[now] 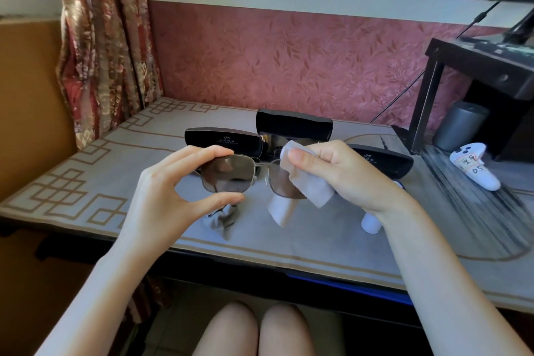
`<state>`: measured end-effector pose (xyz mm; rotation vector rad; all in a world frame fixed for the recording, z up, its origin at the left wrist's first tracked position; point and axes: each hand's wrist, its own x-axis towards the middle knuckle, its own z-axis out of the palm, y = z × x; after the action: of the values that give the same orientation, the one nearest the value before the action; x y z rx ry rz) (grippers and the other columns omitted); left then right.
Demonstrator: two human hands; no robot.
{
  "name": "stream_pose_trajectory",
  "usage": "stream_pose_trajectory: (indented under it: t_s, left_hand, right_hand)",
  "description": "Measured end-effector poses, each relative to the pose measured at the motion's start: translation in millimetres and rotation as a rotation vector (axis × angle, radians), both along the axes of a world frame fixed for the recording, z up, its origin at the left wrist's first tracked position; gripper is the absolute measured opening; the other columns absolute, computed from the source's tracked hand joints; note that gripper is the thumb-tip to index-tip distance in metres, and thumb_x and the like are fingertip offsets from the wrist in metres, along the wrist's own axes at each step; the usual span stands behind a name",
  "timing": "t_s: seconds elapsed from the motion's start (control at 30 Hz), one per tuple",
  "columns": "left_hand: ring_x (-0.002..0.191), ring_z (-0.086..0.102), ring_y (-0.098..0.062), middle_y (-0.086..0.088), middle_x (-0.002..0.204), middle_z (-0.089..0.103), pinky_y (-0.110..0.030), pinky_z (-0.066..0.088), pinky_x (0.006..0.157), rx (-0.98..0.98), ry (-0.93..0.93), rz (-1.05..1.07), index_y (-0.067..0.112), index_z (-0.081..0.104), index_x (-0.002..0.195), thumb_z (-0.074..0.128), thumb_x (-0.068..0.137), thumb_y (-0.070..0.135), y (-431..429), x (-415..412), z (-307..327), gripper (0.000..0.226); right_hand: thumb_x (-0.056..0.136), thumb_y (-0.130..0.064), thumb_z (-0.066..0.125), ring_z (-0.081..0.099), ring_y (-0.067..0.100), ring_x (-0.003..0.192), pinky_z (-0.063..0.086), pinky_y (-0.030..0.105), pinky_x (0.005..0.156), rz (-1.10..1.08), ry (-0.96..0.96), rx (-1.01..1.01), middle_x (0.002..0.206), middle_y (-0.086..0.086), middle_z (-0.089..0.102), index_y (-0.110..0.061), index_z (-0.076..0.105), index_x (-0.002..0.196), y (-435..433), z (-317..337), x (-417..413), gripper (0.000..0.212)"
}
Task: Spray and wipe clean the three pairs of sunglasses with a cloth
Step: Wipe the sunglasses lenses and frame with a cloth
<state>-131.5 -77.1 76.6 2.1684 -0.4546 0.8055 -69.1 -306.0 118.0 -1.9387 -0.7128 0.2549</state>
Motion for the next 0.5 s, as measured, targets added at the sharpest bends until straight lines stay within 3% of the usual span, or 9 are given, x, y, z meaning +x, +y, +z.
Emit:
stream_pose_trajectory:
  t_s: [0.1, 0.17, 0.23, 0.37, 0.5]
  left_hand:
    - [0.088, 0.056, 0.005, 0.02, 0.092, 0.061, -0.002, 0.035, 0.078, -0.012, -0.018, 0.024, 0.019, 0.067, 0.112, 0.083, 0.063, 0.046, 1.9, 0.2, -1.6, 0.058]
    - [0.088, 0.056, 0.003, 0.02, 0.092, 0.061, -0.004, 0.037, 0.08, -0.029, -0.022, 0.027, 0.019, 0.067, 0.112, 0.084, 0.064, 0.043, 2.9, 0.6, -2.3, 0.056]
    - [0.088, 0.057, 0.003, 0.019, 0.093, 0.062, -0.005, 0.037, 0.081, -0.041, -0.021, 0.028, 0.019, 0.067, 0.111, 0.082, 0.063, 0.038, 2.1, 0.6, -3.0, 0.054]
    - [0.087, 0.056, 0.006, 0.02, 0.096, 0.061, -0.004, 0.037, 0.079, -0.037, -0.022, 0.03, 0.02, 0.066, 0.111, 0.08, 0.063, 0.041, 0.8, 1.7, -3.5, 0.054]
    - [0.089, 0.058, 0.003, 0.02, 0.097, 0.061, -0.005, 0.037, 0.082, -0.039, -0.026, 0.017, 0.025, 0.065, 0.112, 0.077, 0.066, 0.049, 1.6, 2.6, -4.4, 0.054]
  right_hand:
    - [0.099, -0.029, 0.046, 0.05, 0.001, 0.055, 0.04, 0.015, 0.067, -0.011, 0.005, 0.005, 0.048, -0.017, 0.054, -0.035, 0.062, 0.049, -7.9, -1.3, 1.4, 0.053]
    - [0.095, -0.035, 0.047, 0.053, 0.01, 0.064, 0.043, 0.026, 0.078, -0.015, 0.004, 0.015, 0.047, -0.014, 0.056, -0.036, 0.066, 0.053, -13.0, -1.9, 2.3, 0.045]
    - [0.092, -0.036, 0.049, 0.055, 0.015, 0.068, 0.044, 0.028, 0.082, 0.002, 0.013, 0.023, 0.047, -0.008, 0.057, -0.033, 0.07, 0.062, -18.4, -3.1, 3.6, 0.037]
    - [0.092, -0.032, 0.061, 0.053, 0.013, 0.064, 0.041, 0.024, 0.073, 0.056, -0.001, -0.021, 0.057, 0.006, 0.055, -0.008, 0.069, 0.078, -26.2, -4.7, 6.3, 0.029]
    - [0.082, -0.022, 0.074, 0.055, 0.015, 0.06, 0.044, 0.021, 0.064, 0.109, -0.018, -0.092, 0.069, 0.009, 0.064, -0.006, 0.069, 0.076, -26.5, 0.3, 4.9, 0.018]
